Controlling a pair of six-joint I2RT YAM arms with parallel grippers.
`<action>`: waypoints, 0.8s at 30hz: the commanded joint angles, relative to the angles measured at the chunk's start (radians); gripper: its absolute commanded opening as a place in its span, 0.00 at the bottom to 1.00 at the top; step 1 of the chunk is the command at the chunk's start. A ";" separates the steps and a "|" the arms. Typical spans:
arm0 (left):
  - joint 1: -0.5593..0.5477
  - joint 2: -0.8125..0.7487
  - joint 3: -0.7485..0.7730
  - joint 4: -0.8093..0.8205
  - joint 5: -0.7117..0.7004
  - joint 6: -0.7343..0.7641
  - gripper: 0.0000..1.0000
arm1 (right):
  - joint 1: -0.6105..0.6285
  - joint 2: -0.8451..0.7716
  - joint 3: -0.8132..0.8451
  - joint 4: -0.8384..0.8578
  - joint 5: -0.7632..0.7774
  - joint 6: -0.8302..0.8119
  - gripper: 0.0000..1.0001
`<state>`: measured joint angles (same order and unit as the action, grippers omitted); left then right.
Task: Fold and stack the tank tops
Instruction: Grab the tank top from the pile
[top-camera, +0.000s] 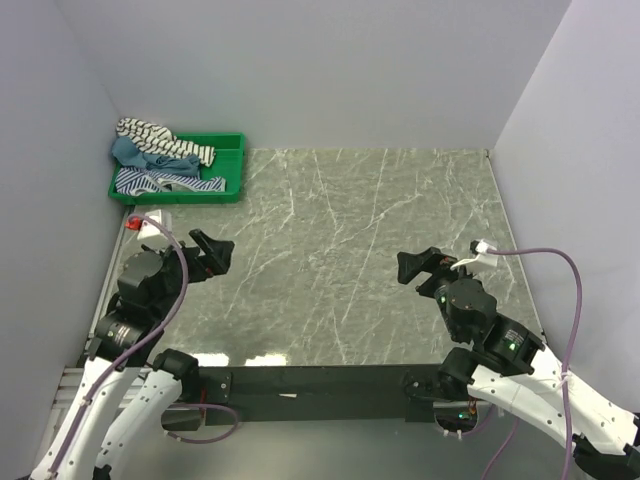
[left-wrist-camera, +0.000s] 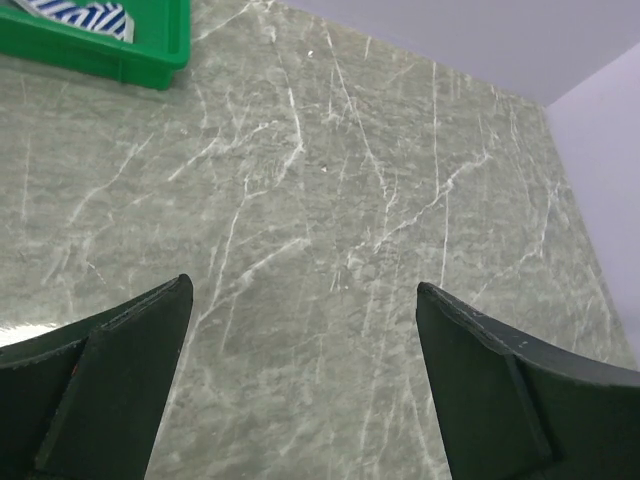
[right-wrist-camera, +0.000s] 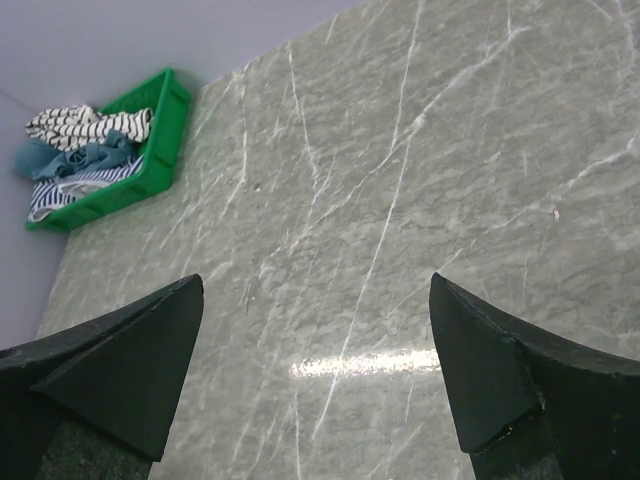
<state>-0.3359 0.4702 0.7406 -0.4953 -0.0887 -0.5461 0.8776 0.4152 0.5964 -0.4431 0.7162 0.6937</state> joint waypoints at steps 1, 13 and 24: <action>0.005 0.051 0.037 0.053 -0.051 -0.081 0.99 | 0.006 0.003 0.026 0.015 -0.023 -0.014 1.00; 0.047 0.750 0.403 0.236 -0.408 -0.305 0.97 | -0.014 0.189 0.124 0.110 -0.066 -0.129 1.00; 0.274 1.383 0.928 0.218 -0.439 -0.226 0.90 | -0.192 0.349 0.177 0.207 -0.345 -0.123 1.00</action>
<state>-0.0818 1.7962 1.5764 -0.2886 -0.4599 -0.8181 0.7139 0.7513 0.7391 -0.3065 0.4683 0.5819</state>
